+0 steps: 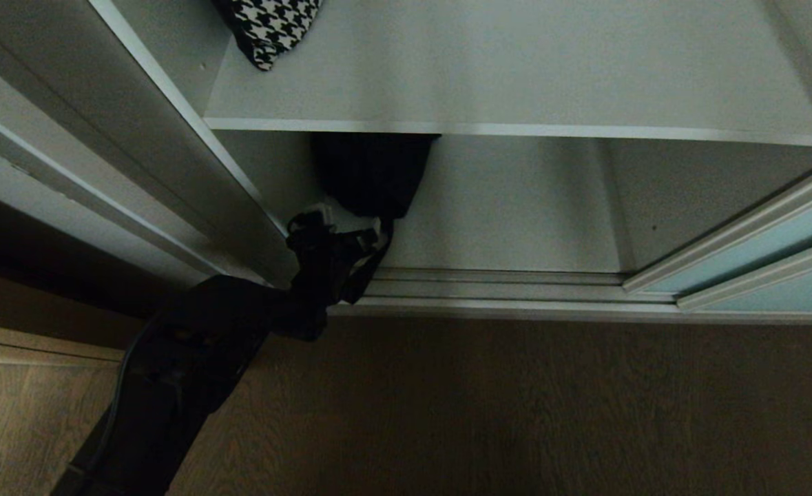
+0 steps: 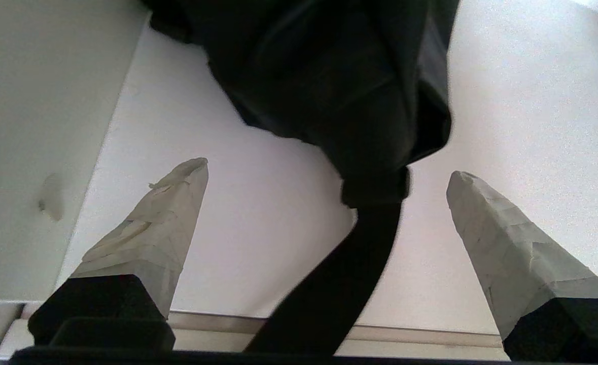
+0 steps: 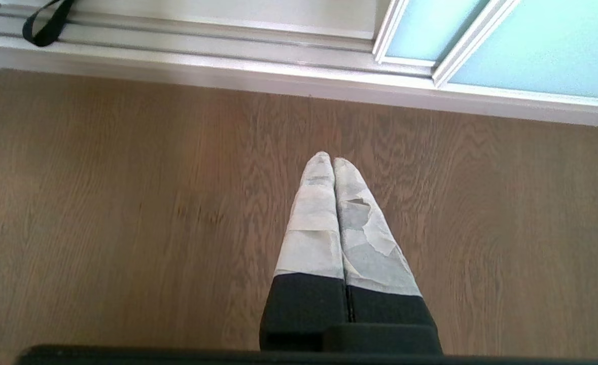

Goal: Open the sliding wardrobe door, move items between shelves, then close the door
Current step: Place the bag on the higher shelf

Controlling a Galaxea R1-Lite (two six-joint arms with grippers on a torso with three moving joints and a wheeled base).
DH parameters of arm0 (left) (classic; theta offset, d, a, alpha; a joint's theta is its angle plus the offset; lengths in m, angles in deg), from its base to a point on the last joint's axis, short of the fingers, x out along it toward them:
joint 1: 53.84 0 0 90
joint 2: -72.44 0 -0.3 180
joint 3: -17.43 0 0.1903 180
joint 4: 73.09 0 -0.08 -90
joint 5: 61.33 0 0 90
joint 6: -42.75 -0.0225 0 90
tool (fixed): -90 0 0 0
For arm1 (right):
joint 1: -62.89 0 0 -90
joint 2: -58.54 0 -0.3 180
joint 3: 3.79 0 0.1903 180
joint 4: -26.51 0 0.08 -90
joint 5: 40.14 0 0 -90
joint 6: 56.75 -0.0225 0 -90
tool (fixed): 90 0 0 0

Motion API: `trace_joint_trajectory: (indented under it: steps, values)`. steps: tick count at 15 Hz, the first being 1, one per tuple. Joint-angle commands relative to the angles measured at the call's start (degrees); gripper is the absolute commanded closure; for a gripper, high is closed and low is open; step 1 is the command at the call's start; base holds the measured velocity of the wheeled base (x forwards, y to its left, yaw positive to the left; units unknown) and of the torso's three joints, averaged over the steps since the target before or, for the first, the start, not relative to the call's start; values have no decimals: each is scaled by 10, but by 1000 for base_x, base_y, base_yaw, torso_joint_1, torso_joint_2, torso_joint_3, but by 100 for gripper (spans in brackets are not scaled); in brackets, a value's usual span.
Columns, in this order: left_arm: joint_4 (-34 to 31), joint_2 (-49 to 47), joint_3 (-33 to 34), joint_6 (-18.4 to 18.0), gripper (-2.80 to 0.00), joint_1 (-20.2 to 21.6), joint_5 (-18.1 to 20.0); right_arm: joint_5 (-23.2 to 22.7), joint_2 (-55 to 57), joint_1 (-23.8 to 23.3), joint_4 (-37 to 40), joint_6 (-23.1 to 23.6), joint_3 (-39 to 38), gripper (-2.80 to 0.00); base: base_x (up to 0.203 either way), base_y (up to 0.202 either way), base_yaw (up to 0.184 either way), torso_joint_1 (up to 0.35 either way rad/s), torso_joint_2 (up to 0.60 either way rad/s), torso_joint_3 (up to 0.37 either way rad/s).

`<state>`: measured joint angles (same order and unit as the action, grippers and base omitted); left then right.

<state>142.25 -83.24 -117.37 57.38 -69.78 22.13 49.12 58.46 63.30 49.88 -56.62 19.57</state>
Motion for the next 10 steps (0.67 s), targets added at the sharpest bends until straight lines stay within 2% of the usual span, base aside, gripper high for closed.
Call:
trace_joint_trajectory:
  steps: [1, 7, 10]
  values:
    - [4, 0, 0, 0, -280, -4, -1, 0, -1, 0, 0, 0, 0, 0, 0, 0, 0, 0, 0, 0]
    - [4, 0, 0, -2, -280, -14, -8, 0, -1, 0, 0, 0, 0, 0, 179, 0, 2, 2, 3, 3]
    - [1, -3, 0, -5, -280, -13, -8, 0, -1, 0, 0, 0, 0, 0, 0, 0, 0, 0, 0, 0]
